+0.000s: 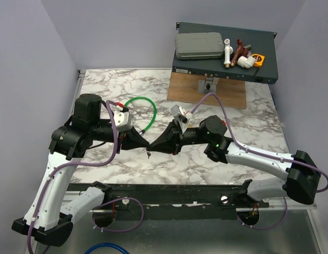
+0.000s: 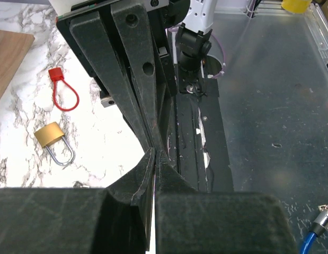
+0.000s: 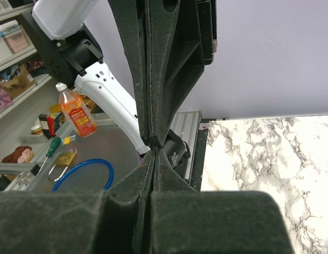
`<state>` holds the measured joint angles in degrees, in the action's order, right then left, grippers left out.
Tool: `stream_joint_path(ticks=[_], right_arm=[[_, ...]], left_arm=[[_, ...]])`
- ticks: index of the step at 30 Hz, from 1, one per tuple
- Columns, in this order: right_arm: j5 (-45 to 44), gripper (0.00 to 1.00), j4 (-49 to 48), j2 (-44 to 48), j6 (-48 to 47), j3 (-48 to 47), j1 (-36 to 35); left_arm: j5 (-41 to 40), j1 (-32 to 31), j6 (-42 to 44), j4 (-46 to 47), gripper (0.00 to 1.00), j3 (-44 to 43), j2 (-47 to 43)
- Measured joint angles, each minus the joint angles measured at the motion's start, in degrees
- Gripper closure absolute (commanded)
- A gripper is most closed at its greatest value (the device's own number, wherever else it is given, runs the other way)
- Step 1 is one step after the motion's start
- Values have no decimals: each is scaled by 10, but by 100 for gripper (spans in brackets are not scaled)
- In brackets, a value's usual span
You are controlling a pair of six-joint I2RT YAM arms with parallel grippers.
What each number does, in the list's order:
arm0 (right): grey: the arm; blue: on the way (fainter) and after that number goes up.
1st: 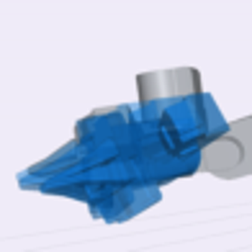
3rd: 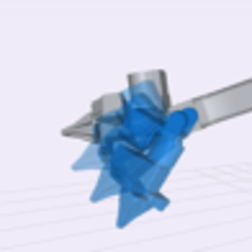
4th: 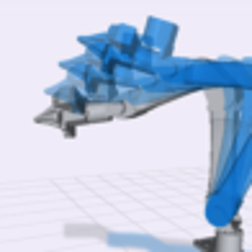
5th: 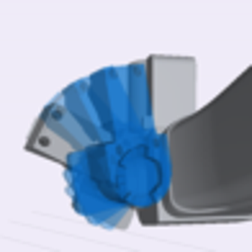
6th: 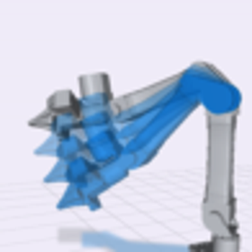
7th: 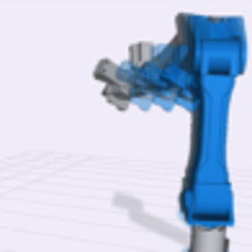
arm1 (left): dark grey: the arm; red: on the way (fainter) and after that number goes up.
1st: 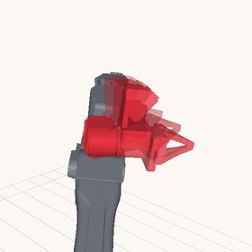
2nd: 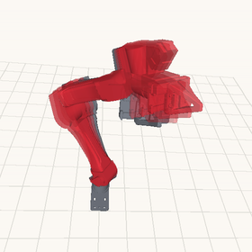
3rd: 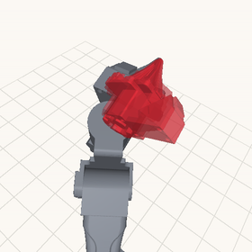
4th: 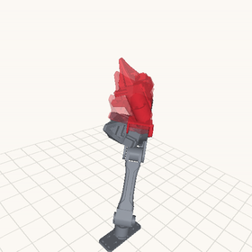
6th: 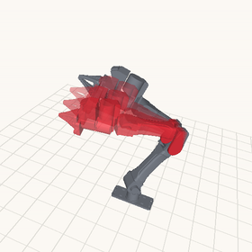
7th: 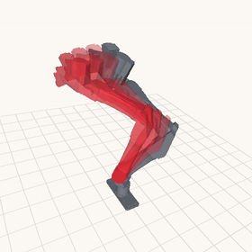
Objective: Unlock with the key
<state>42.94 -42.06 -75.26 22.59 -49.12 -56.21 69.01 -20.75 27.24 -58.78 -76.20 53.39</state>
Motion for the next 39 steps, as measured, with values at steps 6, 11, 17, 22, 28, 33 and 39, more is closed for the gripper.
stream_joint_path(ticks=[6, 11, 17, 22, 28, 33, 39], right_arm=[[-10, 99, 11, 30, 1, 12, 8], [-11, 99, 44, 38, -3, 9, 8], [-16, 99, 132, 55, -20, 3, 11], [-69, 99, 234, 108, -47, 3, 12], [-240, 99, 372, 244, -66, 3, 12], [-386, 99, 430, 360, -66, -6, 12], [-459, 99, 436, 397, -70, -43, 12]], left_arm=[[0, -1, -7, 10, 93, 0, -4], [-5, -3, -20, 13, 8, 0, -5], [-36, -3, -54, 42, 1, 0, -7], [-76, -3, -79, 75, 1, 2, -1], [-184, -61, -78, 99, 1, 22, 66], [-265, -139, -57, 120, 1, 40, 197], [-344, -220, -14, 137, 1, 17, 346]])
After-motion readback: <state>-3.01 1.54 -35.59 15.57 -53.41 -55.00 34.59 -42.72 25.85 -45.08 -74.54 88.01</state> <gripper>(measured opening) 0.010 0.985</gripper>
